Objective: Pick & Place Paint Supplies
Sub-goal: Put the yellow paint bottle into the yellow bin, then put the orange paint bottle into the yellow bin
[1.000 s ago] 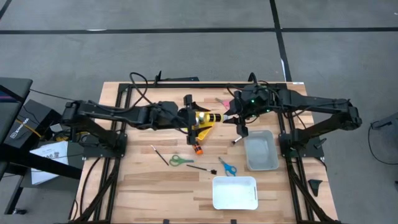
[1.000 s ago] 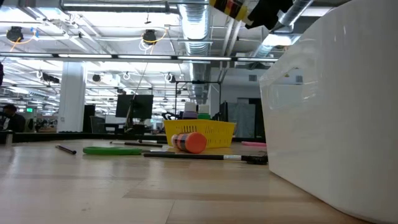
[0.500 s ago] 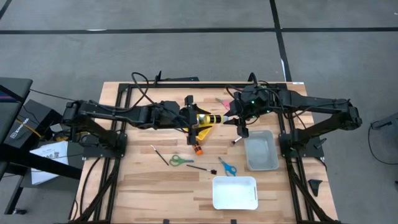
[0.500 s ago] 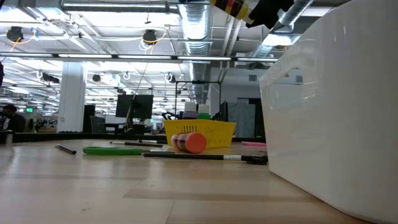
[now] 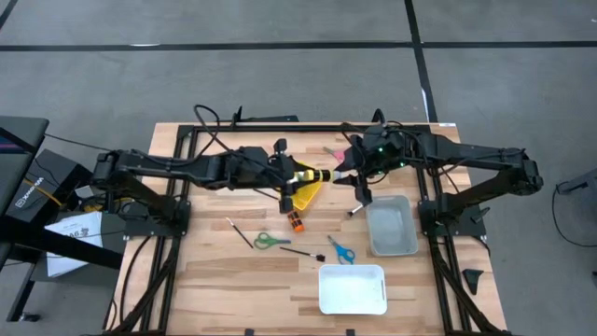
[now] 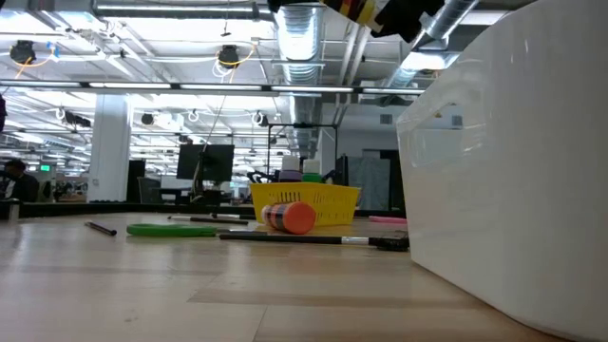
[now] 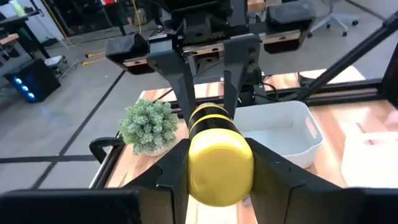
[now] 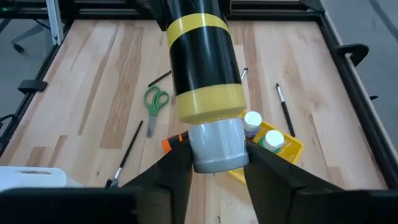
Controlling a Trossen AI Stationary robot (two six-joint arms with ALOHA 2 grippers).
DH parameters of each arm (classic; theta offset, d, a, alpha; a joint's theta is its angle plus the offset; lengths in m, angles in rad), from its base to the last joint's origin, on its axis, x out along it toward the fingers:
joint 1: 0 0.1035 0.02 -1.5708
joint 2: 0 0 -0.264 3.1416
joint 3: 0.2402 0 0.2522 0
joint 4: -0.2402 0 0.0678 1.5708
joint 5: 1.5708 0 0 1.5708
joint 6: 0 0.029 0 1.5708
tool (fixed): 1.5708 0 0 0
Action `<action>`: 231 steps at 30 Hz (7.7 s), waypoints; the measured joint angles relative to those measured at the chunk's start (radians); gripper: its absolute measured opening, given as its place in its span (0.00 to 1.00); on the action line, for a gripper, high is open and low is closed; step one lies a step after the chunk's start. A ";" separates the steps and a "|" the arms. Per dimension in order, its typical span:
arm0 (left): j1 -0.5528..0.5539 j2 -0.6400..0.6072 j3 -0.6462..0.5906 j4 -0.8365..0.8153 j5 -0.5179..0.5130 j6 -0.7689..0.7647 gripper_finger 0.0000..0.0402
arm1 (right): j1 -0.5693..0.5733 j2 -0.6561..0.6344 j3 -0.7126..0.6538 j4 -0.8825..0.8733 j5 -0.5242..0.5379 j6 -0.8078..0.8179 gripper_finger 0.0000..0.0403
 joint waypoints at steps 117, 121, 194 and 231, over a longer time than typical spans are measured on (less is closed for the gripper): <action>0.131 -0.407 0.000 -0.549 -0.385 -0.126 0.55 | -0.017 0.885 1.075 -0.937 -0.003 0.247 0.27; 0.131 -0.416 0.000 -0.575 -0.447 -0.106 0.55 | -0.036 0.903 1.075 -0.937 -0.002 0.300 0.27; 0.164 -0.440 0.000 -0.601 -0.480 -0.088 0.52 | -0.197 1.066 0.920 -0.937 -0.071 0.256 0.27; 0.164 -0.440 0.000 -0.601 -0.477 -0.088 0.52 | -0.226 0.989 0.922 -0.936 -0.110 0.290 0.50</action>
